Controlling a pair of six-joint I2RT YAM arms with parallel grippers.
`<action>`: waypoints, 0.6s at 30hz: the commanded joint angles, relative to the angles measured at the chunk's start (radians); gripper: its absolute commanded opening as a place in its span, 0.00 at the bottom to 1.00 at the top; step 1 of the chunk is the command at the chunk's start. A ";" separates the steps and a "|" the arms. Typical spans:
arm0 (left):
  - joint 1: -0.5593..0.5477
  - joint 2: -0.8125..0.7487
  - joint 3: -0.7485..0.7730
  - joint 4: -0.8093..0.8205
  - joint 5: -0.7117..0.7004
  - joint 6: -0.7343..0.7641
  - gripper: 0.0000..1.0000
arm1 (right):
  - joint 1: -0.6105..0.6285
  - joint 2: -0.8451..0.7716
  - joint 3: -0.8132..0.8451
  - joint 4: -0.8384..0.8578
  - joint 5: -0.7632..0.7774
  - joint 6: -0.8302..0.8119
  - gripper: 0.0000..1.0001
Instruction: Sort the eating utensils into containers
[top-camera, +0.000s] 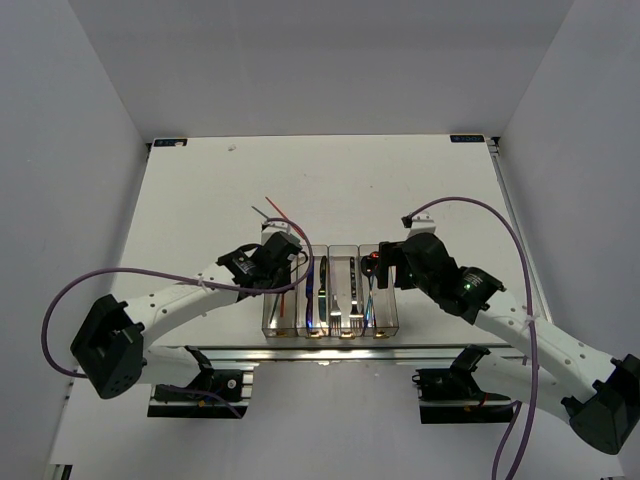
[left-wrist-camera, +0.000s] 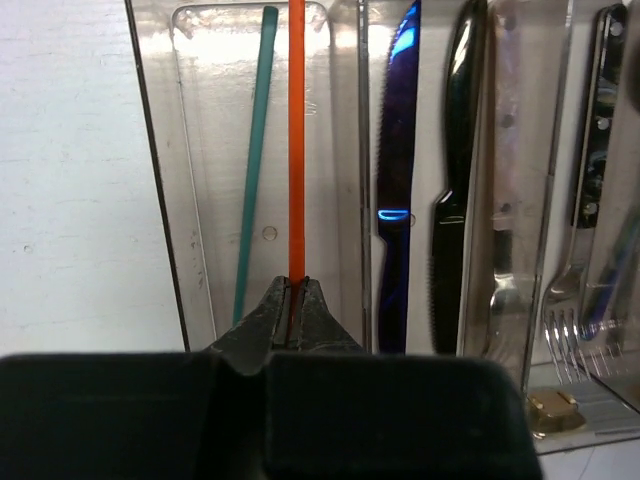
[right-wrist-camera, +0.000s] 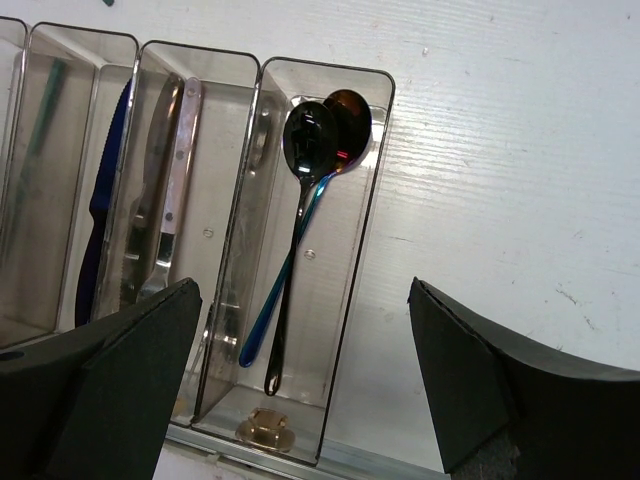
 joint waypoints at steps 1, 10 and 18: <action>-0.002 -0.015 -0.011 0.046 -0.031 -0.022 0.02 | -0.003 -0.014 0.044 -0.013 0.005 -0.016 0.89; -0.008 -0.068 -0.011 -0.003 -0.049 -0.022 0.54 | -0.002 -0.020 0.034 -0.013 -0.003 -0.012 0.89; -0.007 -0.113 0.083 -0.071 -0.240 -0.033 0.95 | -0.005 0.003 0.045 -0.004 0.002 -0.016 0.89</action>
